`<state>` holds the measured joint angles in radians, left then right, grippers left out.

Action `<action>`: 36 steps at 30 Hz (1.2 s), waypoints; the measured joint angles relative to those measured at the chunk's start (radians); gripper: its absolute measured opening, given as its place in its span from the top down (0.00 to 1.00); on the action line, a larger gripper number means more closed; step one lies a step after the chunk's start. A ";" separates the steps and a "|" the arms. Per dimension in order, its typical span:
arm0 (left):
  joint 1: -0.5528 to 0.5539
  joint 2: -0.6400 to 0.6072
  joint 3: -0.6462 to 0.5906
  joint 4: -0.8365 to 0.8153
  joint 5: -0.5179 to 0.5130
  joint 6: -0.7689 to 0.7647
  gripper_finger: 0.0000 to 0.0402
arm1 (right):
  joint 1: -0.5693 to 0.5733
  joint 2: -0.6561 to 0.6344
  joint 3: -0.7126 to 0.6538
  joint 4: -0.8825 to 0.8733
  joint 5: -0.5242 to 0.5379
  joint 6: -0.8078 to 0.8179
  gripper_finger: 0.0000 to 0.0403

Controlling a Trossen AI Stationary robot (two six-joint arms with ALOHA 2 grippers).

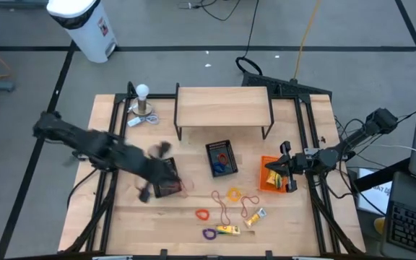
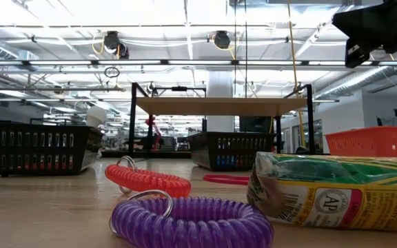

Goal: Pick & Place Office Desk Supplies
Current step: Put the red rubber band into the left black bin

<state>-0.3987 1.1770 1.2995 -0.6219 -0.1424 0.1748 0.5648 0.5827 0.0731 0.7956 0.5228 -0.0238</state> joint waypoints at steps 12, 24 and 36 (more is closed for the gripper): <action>0.002 -0.456 -0.252 0.003 -0.239 -0.098 1.00 | -0.003 -0.035 0.000 0.084 0.001 -0.125 1.00; 0.002 -0.805 -0.771 0.386 -0.383 -0.261 1.00 | -0.002 -0.155 0.000 -0.103 -0.030 -0.030 1.00; 0.002 -0.994 -0.913 0.418 -0.514 -0.318 1.00 | -0.002 -0.159 0.000 -0.151 -0.023 -0.002 1.00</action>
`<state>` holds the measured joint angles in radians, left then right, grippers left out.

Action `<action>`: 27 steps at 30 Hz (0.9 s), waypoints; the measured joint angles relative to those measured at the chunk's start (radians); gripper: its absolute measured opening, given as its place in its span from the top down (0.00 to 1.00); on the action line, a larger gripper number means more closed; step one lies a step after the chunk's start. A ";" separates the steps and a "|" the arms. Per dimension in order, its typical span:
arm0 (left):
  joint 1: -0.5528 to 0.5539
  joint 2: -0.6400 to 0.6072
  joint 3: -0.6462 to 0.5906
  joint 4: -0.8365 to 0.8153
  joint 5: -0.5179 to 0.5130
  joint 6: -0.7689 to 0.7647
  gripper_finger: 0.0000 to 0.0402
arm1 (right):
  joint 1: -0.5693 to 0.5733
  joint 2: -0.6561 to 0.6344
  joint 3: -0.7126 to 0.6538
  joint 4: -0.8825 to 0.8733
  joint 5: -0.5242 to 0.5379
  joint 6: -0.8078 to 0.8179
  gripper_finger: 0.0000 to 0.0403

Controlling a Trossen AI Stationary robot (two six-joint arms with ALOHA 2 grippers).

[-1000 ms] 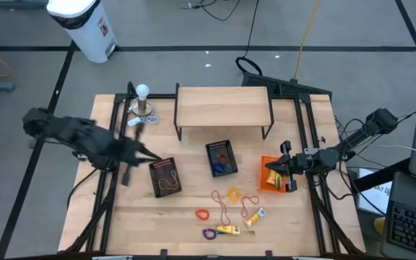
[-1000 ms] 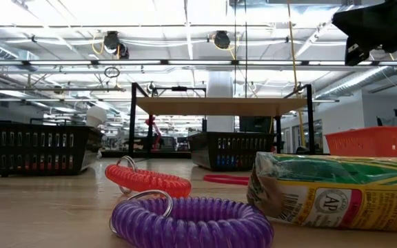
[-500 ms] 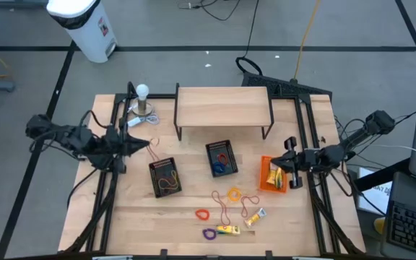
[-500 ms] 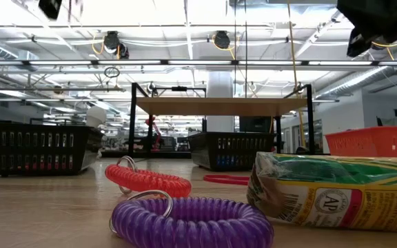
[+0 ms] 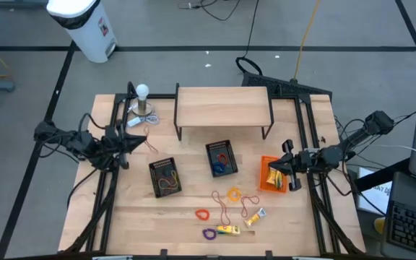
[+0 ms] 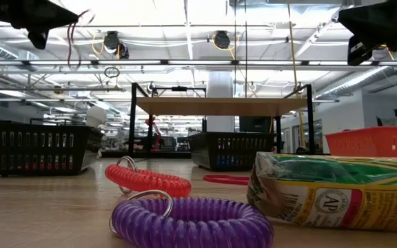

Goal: Pick & Place Office Desk Supplies
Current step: Put the red rubber band into the left black bin

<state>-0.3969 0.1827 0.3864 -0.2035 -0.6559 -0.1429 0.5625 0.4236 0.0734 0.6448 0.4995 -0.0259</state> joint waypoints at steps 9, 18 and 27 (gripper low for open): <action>0.000 -0.058 -0.032 -0.002 0.001 0.057 1.00 | -0.067 -0.013 0.000 -0.007 -0.001 0.054 1.00; 0.000 -0.119 -0.063 -0.029 0.054 0.084 1.00 | -0.125 -0.050 0.000 -0.060 -0.109 0.080 1.00; 0.000 -0.126 -0.148 0.051 0.101 0.100 1.00 | -0.135 -0.057 0.000 -0.082 -0.112 0.093 1.00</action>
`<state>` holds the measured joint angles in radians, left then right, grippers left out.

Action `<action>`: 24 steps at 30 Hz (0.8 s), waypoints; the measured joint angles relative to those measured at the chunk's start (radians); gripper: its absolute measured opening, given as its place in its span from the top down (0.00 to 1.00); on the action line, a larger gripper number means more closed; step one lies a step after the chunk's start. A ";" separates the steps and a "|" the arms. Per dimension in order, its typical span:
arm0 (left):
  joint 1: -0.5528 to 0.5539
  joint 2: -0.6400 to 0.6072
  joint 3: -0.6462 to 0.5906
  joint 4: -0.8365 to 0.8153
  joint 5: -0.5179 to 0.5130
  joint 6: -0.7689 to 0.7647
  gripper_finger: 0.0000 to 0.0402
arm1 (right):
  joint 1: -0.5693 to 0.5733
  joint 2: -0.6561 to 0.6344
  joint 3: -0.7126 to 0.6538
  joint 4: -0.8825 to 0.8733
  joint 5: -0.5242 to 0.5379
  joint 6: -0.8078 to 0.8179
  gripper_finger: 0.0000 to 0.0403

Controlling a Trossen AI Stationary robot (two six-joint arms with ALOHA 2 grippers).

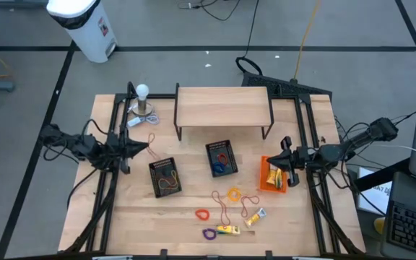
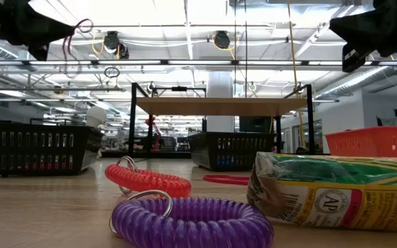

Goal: Pick & Place Office Desk Supplies
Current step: Put the red rubber band into the left black bin

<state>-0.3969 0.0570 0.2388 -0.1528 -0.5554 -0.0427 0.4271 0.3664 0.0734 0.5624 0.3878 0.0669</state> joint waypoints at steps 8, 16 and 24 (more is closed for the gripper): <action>0.000 0.000 -0.043 0.143 0.080 0.032 1.00 | 0.000 0.000 0.000 -0.018 -0.001 0.024 1.00; 0.000 0.058 0.120 0.120 0.133 0.009 1.00 | 0.000 0.000 0.000 -0.014 -0.001 0.024 1.00; 0.000 0.427 0.484 -0.269 0.061 -0.110 1.00 | 0.000 0.000 0.000 -0.025 -0.001 0.017 1.00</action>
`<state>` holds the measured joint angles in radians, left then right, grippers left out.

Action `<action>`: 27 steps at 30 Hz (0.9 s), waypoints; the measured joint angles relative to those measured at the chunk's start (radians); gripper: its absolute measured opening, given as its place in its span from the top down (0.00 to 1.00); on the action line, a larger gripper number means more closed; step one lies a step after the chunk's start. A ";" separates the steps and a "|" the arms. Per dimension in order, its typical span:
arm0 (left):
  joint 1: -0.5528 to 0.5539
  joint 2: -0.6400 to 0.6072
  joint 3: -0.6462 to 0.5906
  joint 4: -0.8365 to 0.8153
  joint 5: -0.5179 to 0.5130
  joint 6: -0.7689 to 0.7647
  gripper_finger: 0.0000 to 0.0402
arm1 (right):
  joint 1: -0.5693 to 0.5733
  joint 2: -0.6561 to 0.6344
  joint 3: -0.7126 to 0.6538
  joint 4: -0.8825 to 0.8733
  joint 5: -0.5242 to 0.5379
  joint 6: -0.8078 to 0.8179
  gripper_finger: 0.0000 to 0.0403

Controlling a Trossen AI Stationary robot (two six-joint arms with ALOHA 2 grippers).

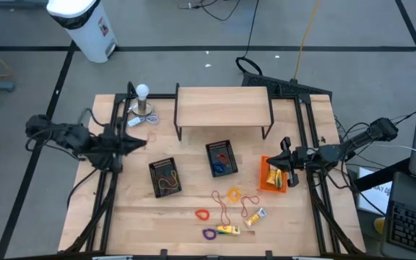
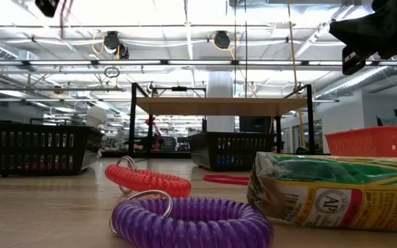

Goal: Pick & Place Office Desk Supplies
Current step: Put the red rubber band into the left black bin

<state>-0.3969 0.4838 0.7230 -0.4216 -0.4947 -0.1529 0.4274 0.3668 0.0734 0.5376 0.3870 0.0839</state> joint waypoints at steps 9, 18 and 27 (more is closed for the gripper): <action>0.000 0.436 0.311 -0.370 0.076 -0.117 1.00 | 0.000 0.000 0.000 0.003 0.000 -0.018 1.00; 0.000 0.633 0.361 -0.517 0.236 -0.073 1.00 | 0.000 0.000 0.000 0.003 0.000 -0.010 1.00; 0.040 0.742 0.359 -0.623 0.335 -0.163 1.00 | 0.000 0.000 0.000 0.003 0.001 -0.010 1.00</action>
<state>-0.3568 1.2258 1.0824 -1.0444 -0.1593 -0.3155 0.4274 0.3666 0.0734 0.5407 0.3882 0.0738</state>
